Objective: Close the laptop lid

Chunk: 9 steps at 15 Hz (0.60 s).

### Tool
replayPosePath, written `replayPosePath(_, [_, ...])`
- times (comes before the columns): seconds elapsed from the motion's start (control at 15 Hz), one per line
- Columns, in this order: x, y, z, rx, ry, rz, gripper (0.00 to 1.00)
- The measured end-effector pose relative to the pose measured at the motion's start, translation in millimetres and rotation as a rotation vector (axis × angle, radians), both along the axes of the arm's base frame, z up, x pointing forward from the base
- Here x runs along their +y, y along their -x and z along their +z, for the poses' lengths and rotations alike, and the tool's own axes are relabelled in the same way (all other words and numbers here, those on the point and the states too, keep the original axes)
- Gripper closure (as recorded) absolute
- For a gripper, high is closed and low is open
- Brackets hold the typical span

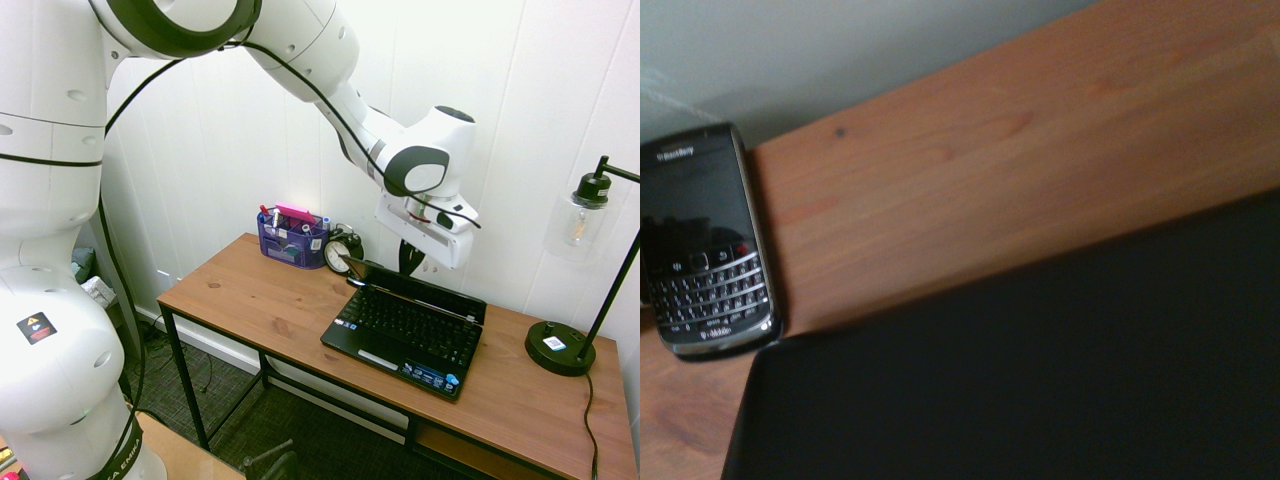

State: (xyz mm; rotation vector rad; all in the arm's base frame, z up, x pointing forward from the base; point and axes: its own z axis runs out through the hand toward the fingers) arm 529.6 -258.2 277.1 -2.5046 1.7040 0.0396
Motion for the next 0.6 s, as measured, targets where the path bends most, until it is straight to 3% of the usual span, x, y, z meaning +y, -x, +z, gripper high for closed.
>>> replayPosePath(0.47, [9.3, 20.5, -82.4, 0.091, -0.034, -0.045, 1.00])
replayPosePath(0.6, [11.4, 21.2, -88.9, 0.074, -0.055, -0.048, 1.00])
